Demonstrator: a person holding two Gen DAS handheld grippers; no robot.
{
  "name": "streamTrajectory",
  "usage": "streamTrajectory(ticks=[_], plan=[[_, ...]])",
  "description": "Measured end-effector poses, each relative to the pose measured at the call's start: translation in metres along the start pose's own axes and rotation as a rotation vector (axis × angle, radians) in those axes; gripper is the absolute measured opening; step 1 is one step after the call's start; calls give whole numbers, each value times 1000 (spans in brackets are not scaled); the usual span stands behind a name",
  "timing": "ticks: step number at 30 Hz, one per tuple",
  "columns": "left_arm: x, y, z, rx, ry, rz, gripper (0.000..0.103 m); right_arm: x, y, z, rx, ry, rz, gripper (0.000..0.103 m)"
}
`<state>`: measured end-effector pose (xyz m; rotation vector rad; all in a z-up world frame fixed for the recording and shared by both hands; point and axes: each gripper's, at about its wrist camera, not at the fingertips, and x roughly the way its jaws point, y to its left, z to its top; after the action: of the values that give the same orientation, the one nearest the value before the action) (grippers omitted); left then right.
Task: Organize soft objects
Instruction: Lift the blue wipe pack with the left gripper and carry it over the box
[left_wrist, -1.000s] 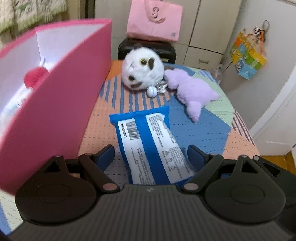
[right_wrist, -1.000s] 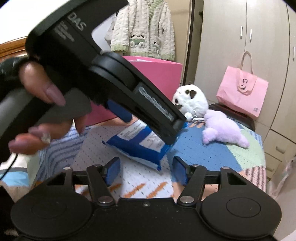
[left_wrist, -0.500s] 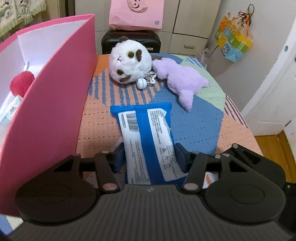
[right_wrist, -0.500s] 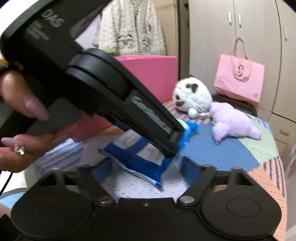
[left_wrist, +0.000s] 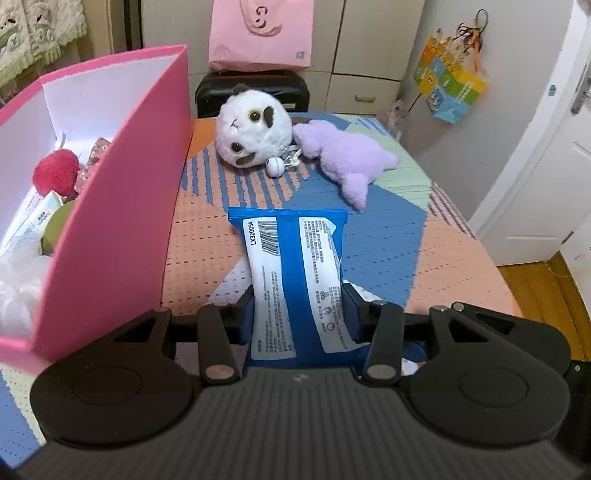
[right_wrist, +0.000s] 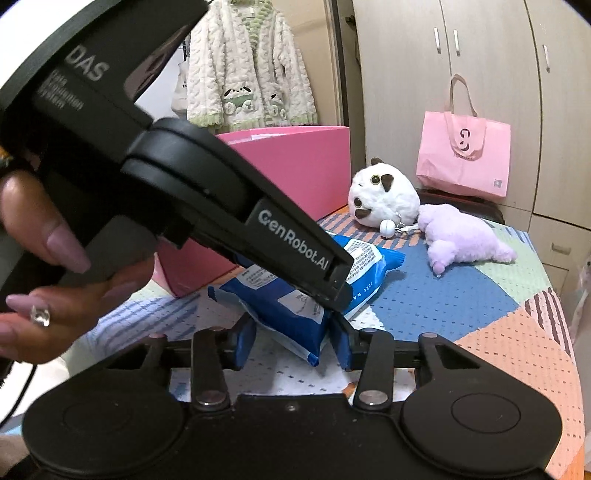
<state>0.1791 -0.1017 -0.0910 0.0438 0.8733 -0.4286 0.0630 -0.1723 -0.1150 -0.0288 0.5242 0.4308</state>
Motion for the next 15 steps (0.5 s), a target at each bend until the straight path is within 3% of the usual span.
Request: streamTrajectory(ticks=[7,15], plan=[[-31,-2,-5,18,-12,-52,44,-22,15,11,-5,17,-8,48],[-84,-1,-11,26,-86,-96,44,-54,42,25,-45,-16,-31,47]])
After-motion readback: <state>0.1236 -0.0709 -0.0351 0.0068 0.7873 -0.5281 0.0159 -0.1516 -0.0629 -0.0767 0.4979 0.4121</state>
